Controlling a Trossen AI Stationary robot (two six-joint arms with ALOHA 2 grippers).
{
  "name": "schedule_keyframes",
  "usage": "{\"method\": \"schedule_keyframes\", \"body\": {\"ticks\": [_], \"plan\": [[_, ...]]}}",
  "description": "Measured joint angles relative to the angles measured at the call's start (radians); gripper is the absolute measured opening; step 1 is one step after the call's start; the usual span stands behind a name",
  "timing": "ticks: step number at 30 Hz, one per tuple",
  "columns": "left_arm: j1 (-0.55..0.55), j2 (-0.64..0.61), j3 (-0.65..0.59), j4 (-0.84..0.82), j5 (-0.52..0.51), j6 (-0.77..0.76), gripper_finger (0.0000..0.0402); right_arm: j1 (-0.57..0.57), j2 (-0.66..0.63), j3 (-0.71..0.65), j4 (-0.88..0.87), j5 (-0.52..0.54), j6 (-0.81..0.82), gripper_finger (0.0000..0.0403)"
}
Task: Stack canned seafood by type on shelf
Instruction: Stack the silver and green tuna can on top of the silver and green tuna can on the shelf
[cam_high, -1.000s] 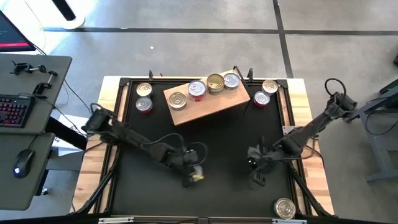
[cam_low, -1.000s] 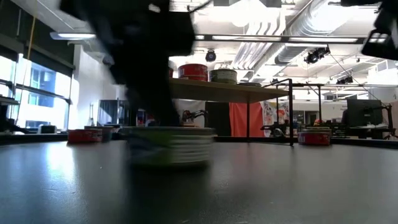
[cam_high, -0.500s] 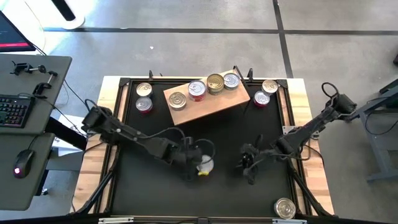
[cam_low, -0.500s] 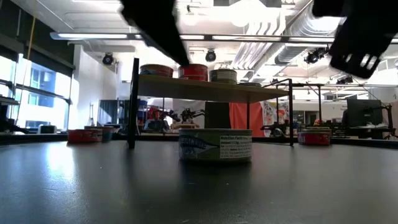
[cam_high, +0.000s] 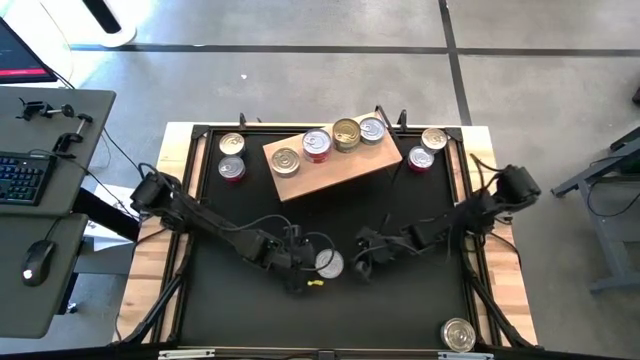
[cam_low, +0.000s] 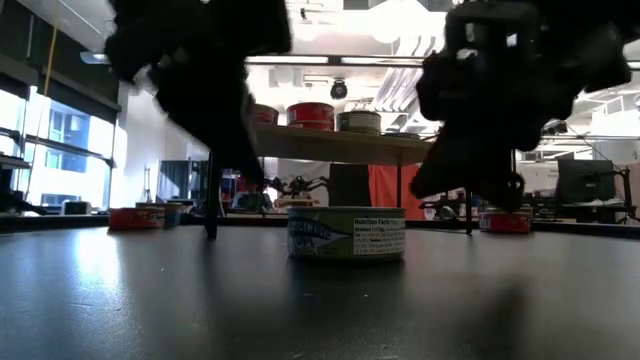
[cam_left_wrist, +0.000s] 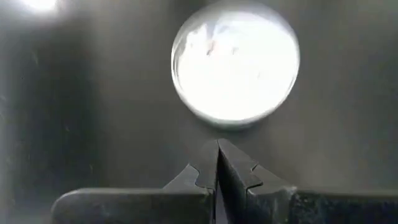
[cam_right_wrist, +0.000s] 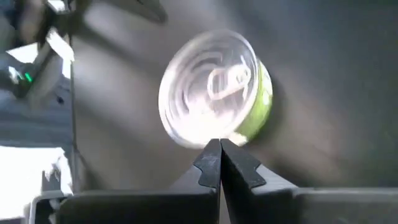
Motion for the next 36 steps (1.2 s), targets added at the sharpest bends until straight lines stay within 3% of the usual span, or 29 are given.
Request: {"method": "schedule_keyframes", "body": {"ticks": [7, 11, 16, 21, 29, 36], "plan": [[-0.026, -0.05, -0.083, 0.132, 0.012, -0.022, 0.0, -0.017, 0.062, 0.001, -0.014, 0.019, 0.087, 0.0], [-0.031, -0.07, -0.138, 0.269, 0.008, 0.044, 0.0, -0.019, 0.098, 0.0, -0.004, 0.017, 0.13, 0.0], [0.016, -0.069, -0.204, 0.38, 0.075, 0.11, 0.0, -0.024, 0.125, 0.004, 0.022, 0.036, 0.183, 0.0], [0.044, -0.069, -0.208, 0.469, 0.087, 0.209, 0.0, -0.024, 0.129, 0.019, 0.019, 0.048, 0.208, 0.0], [0.088, -0.022, -0.208, 0.518, 0.219, 0.294, 0.0, -0.025, 0.133, 0.047, -0.006, 0.037, 0.214, 0.0], [0.078, -0.007, -0.208, 0.504, 0.226, 0.283, 0.0, -0.025, 0.132, 0.047, -0.027, 0.037, 0.23, 0.0]]}}
